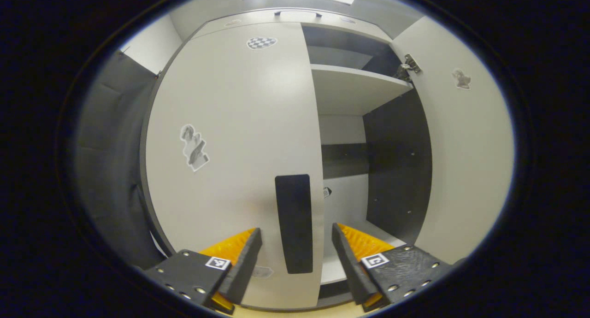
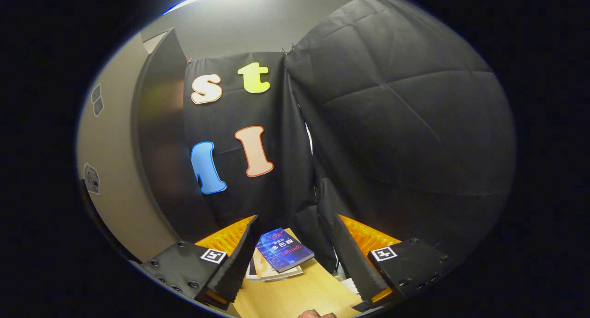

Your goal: Open the right door of the double-door shoe cabinet with the right hand, and open the left door with the left hand.

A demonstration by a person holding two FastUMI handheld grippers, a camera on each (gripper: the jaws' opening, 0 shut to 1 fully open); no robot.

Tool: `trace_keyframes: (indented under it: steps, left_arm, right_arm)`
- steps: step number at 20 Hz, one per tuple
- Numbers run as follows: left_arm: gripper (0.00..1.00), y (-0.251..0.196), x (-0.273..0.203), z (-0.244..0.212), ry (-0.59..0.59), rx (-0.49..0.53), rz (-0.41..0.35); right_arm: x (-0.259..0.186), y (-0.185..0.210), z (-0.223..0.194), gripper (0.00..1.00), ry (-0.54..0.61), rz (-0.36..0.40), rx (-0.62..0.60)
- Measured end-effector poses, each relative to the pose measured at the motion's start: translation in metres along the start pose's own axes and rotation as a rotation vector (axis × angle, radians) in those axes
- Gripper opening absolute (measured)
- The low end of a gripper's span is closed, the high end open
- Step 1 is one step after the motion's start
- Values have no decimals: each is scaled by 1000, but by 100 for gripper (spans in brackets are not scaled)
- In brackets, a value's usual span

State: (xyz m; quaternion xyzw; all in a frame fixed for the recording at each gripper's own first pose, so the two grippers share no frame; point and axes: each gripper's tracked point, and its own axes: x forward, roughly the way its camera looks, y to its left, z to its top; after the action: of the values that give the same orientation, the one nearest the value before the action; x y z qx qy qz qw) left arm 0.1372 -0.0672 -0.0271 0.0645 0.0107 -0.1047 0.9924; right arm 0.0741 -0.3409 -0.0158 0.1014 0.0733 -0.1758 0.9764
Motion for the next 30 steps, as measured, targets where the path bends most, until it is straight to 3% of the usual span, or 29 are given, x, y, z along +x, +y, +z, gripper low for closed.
trace_keyframes:
  steps: [2, 3, 4, 6, 7, 8, 11, 12, 15, 20, 28, 29, 30]
  left_arm:
    - [59, 0, 2, -5, 21, -10, 14]
    - [59, 0, 2, -6, 28, -21, 30]
    - [60, 4, 1, -2, 13, -26, 61]
    - [45, -1, 4, 3, -3, -65, 65]
    - [38, 0, 4, 6, -9, -74, 72]
    - [38, 1, 5, 9, -20, -74, 77]
    - [27, 1, 5, 7, 2, -65, 101]
    - [27, 3, 3, 7, 2, -59, 110]
    - [27, 5, 4, 4, 7, -54, 134]
    - [5, 4, 3, 4, 10, -49, 131]
    - [6, 2, 0, 4, 4, -72, 99]
    - [6, 1, -2, 4, 2, -75, 90]
    - [6, 1, -4, 4, 2, -79, 81]
  right_arm:
    - [9, -9, -3, 98, 16, -1, -1]
    - [14, -11, -1, 92, 23, 0, -3]
    - [19, -12, -1, 92, 26, 5, -4]
    - [34, -9, 3, 92, 26, 30, 5]
    - [41, -4, 5, 98, 26, 50, 18]
    - [48, 1, 4, 92, 27, 69, 29]
    - [66, 14, 0, 92, 46, 115, 36]
    - [70, 19, -2, 98, 53, 130, 33]
    - [80, 27, -6, 98, 73, 151, 14]
    - [87, 35, -8, 98, 74, 170, 16]
    - [48, 37, -9, 98, 52, 161, -21]
    - [40, 38, -8, 92, 49, 160, -12]
    - [31, 41, -9, 98, 48, 156, -5]
